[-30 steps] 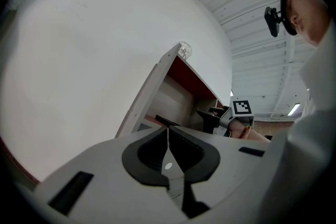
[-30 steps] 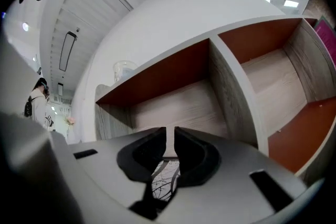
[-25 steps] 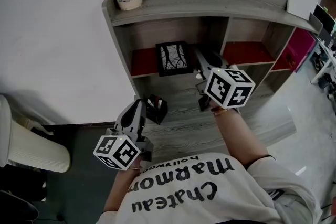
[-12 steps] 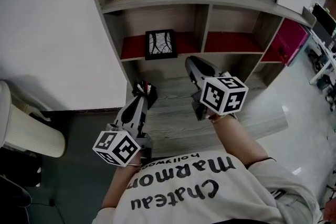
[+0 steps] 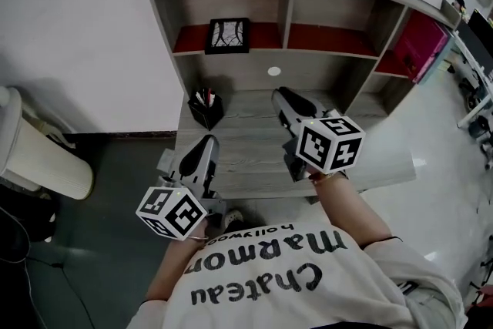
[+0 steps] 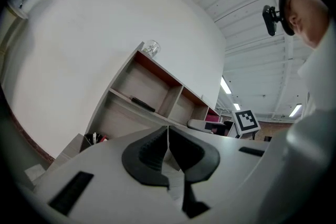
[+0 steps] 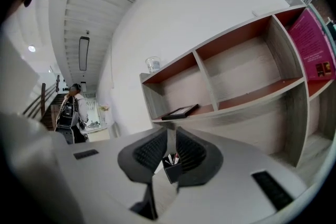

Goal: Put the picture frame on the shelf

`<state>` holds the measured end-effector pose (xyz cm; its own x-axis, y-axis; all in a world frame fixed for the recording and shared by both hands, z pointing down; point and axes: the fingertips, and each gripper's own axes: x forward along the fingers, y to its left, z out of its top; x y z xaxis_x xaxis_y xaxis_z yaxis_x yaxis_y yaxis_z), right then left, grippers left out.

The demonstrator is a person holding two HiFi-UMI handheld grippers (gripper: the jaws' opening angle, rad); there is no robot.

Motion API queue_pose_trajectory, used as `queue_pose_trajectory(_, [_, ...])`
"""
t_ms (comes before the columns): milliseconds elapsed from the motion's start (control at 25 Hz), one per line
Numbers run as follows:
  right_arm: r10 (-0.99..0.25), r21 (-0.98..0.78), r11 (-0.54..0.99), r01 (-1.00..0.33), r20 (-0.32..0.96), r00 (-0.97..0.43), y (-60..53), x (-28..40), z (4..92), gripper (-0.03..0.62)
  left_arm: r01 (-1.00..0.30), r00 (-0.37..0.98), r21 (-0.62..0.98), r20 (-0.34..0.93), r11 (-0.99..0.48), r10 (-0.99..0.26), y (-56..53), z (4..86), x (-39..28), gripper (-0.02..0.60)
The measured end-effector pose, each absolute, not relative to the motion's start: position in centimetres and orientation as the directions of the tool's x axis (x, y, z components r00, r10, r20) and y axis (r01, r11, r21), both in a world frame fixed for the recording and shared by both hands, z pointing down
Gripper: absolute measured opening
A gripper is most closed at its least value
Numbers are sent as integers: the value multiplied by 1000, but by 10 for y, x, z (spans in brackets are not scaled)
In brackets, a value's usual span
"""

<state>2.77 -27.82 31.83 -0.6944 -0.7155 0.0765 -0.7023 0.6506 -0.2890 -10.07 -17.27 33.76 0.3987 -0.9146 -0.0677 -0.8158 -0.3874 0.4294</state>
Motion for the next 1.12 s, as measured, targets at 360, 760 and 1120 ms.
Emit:
queue_pose_trajectory(360, [-688,-292,678,-675,71,-722,-218,62,331,40,-837,375,403,-69,-370,-924,-115,342,-64,23])
queue_pose_trajectory(760, [-674,-313,680,-663,87,-733,-185,81,342,33,-859,334,394,-54,-328,-941,-75,343,-52,23])
queue_pose_trajectory(1120, [-670,-314,680,-663,101,-735,-175,89,350,34,-869,321,383,-42,-312,-946,-62,339,-47,23])
